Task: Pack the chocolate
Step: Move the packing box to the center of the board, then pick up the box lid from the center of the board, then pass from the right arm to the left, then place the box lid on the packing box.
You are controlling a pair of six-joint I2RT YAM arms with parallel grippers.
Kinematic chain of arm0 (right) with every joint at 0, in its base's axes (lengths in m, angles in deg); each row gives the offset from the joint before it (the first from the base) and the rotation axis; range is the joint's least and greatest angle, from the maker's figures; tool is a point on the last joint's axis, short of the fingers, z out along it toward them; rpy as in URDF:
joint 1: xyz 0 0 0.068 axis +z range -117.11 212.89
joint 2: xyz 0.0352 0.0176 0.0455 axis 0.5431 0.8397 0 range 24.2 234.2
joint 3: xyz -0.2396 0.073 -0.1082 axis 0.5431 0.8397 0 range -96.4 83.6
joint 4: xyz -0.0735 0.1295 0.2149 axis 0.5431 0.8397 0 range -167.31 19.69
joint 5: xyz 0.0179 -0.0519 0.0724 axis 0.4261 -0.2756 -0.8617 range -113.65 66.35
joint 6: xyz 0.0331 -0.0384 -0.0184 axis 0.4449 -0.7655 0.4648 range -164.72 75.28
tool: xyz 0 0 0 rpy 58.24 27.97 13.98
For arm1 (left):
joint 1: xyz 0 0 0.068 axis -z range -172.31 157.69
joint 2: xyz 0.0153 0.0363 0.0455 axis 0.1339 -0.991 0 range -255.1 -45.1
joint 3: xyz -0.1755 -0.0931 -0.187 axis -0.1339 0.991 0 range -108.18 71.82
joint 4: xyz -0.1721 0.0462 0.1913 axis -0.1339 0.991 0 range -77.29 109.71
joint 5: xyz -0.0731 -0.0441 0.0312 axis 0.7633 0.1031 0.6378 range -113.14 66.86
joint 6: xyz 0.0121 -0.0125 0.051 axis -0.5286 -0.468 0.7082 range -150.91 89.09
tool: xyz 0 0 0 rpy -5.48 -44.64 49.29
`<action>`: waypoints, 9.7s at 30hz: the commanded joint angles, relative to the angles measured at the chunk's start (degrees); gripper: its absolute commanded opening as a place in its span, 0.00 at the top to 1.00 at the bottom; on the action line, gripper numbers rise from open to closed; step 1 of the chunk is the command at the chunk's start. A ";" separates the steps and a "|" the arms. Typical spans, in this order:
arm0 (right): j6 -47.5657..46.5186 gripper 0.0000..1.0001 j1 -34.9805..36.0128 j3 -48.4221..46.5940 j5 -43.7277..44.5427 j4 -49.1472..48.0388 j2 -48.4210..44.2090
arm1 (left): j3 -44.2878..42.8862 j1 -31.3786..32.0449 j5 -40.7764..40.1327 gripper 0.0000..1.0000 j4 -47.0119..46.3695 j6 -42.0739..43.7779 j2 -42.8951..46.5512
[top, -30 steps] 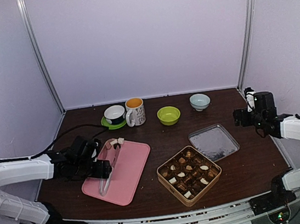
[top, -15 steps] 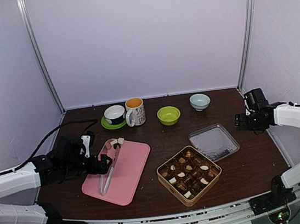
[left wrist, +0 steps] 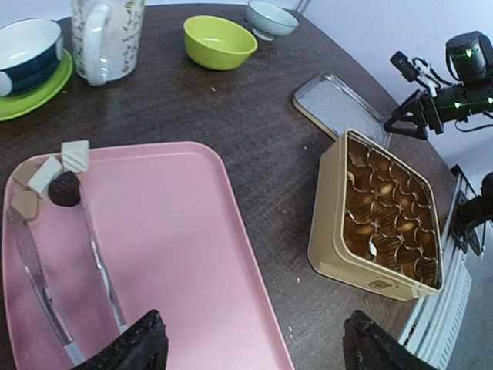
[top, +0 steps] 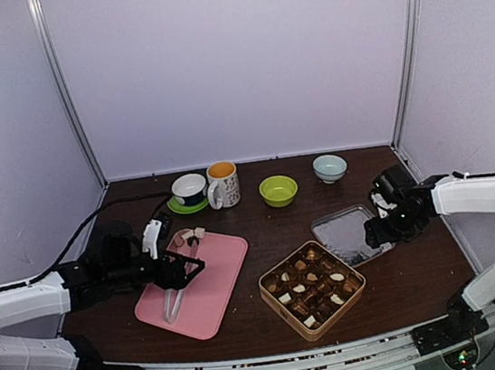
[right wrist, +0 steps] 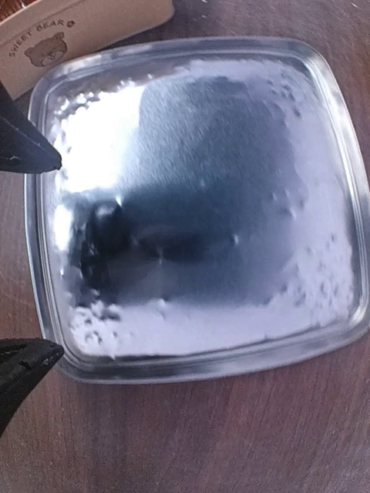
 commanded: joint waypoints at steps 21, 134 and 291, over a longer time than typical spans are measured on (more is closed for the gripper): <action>23.74 0.29 23.28 0.09 2.96 22.93 -10.68 | -11.56 12.13 8.55 0.39 -15.22 -4.55 -27.61; 3.38 1.00 17.41 -17.63 5.08 7.44 6.70 | -3.57 9.92 -10.06 0.29 -7.21 -9.32 -3.52; 9.93 0.60 5.36 9.78 -43.92 -27.94 4.67 | -3.74 7.17 16.34 0.74 -60.69 -52.39 -46.21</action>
